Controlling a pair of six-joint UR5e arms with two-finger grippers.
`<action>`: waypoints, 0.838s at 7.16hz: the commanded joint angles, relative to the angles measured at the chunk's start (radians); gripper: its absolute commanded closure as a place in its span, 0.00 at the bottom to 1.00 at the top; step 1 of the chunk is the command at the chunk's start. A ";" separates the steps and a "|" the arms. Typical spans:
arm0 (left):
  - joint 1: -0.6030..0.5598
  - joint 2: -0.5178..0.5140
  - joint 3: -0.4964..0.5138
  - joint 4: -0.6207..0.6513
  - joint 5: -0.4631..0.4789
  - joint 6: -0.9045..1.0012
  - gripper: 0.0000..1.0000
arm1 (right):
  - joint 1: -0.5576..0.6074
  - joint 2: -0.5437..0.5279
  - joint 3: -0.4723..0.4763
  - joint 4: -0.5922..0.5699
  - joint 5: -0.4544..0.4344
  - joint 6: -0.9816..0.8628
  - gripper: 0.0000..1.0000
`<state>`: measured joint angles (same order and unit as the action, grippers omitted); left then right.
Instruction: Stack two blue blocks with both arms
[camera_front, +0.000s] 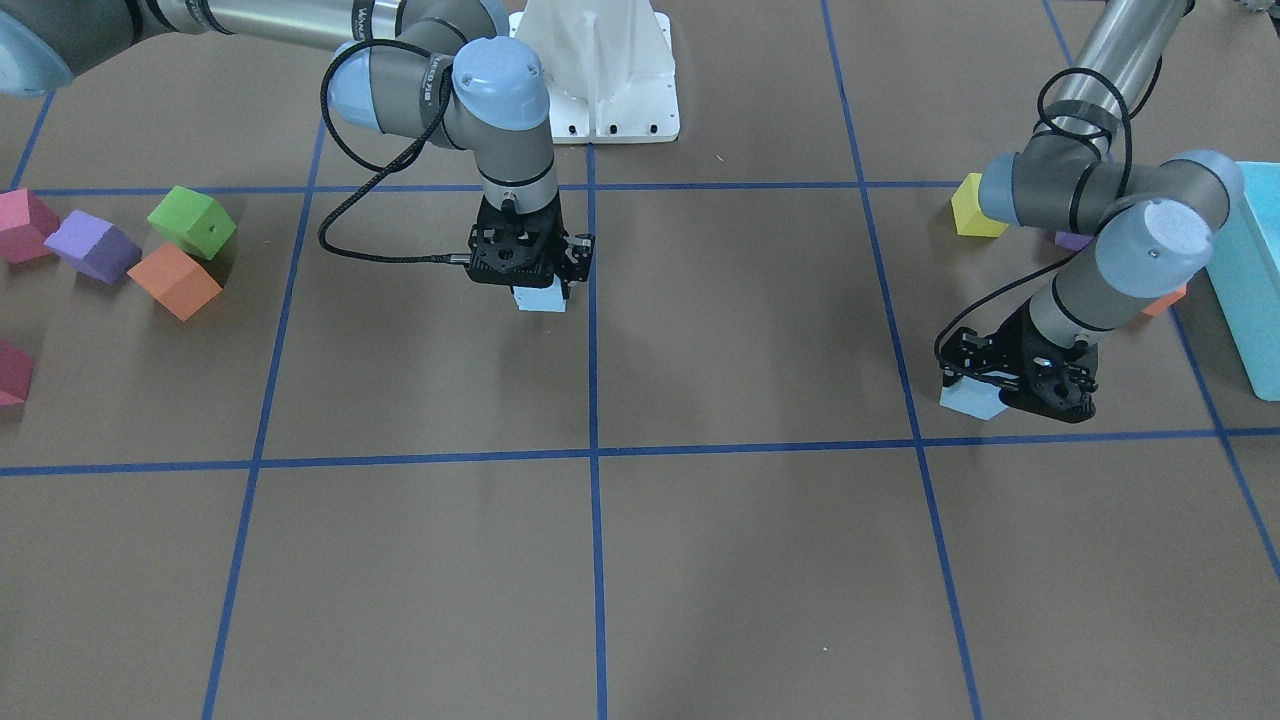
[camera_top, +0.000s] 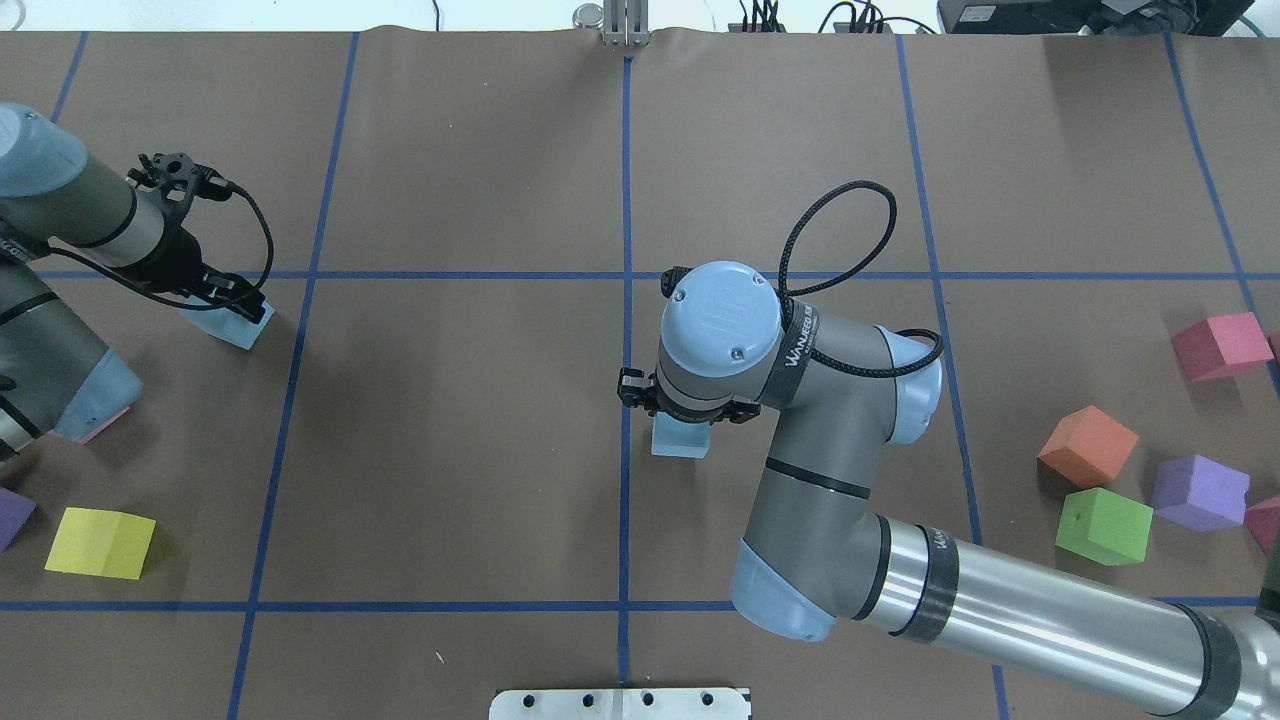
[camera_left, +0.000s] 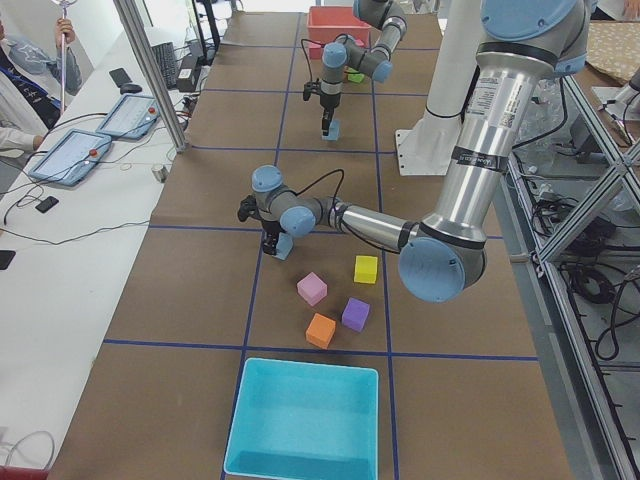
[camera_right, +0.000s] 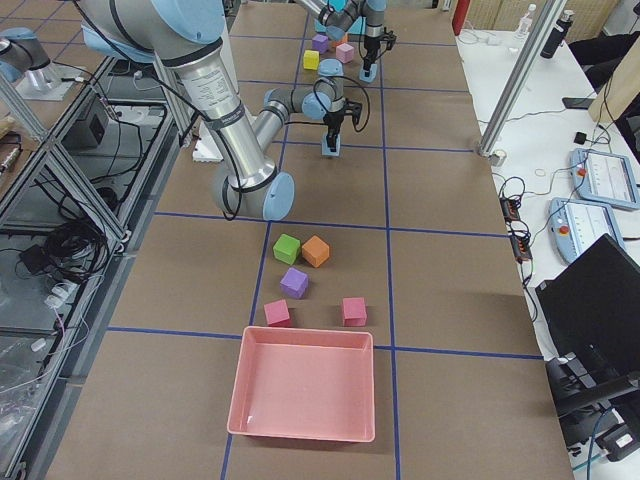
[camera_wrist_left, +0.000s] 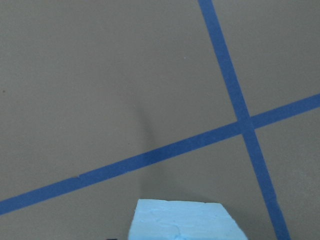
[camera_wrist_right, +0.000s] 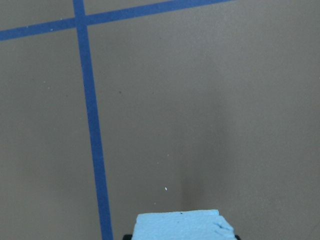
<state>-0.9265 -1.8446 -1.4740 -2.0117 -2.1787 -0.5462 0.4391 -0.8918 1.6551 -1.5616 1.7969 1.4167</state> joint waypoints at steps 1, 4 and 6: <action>0.003 0.001 -0.008 -0.005 -0.007 -0.014 0.48 | -0.028 0.014 -0.009 0.000 -0.024 0.016 0.32; 0.000 -0.002 -0.057 0.007 -0.061 -0.099 0.49 | -0.028 0.086 -0.053 -0.002 -0.024 0.016 0.32; 0.000 -0.008 -0.069 0.010 -0.059 -0.127 0.49 | -0.028 0.116 -0.106 0.000 -0.034 0.013 0.31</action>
<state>-0.9264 -1.8498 -1.5342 -2.0044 -2.2361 -0.6537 0.4112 -0.7912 1.5737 -1.5628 1.7694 1.4314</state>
